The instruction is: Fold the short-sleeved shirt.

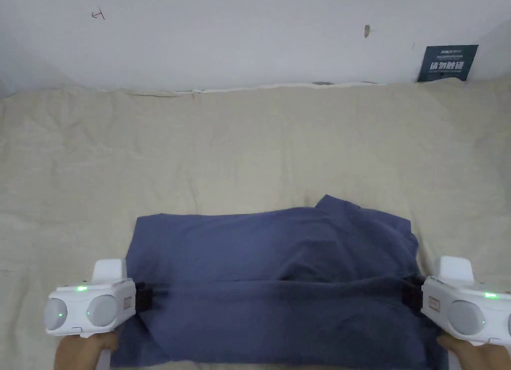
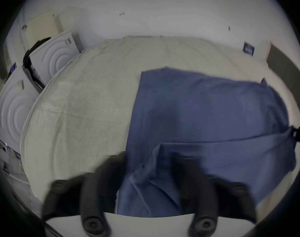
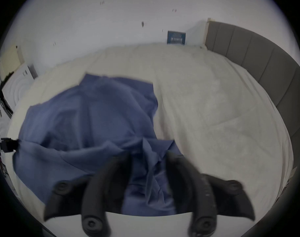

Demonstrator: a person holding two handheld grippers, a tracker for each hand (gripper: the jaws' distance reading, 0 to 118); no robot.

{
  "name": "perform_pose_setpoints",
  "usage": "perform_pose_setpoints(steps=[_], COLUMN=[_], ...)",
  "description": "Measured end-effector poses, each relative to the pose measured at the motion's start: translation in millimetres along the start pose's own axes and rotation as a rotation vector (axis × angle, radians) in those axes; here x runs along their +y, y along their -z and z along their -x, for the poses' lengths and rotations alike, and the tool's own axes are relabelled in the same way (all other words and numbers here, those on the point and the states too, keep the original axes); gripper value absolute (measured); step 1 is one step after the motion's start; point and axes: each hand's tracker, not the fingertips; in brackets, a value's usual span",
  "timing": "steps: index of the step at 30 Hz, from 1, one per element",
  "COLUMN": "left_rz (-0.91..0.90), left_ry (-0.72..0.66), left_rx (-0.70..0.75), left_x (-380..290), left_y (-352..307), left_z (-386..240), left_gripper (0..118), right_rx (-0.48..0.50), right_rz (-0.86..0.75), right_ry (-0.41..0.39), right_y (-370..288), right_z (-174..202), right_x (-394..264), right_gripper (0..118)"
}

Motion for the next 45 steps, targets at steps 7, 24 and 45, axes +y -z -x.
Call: perform_pose_setpoints(steps=[7,24,45], left_rz=[-0.373,-0.880,-0.113], left_ry=[0.007,0.073,-0.008], left_rx=[-0.043,0.008,-0.167], left_x=[11.2,-69.8,-58.4], left_y=[-116.7,-248.2,-123.4], left_z=[1.9,-32.0,36.1], left_gripper=[109,49,14], right_rx=[0.037,-0.048,-0.008], right_rz=[-0.331,-0.743,-0.670], right_ry=[0.013,-0.109,-0.060], right_y=[-117.5,-283.0,-266.4], right_z=[8.4,44.7,28.1], right_x=[29.5,-41.6,-44.1], right_gripper=[100,37,1])
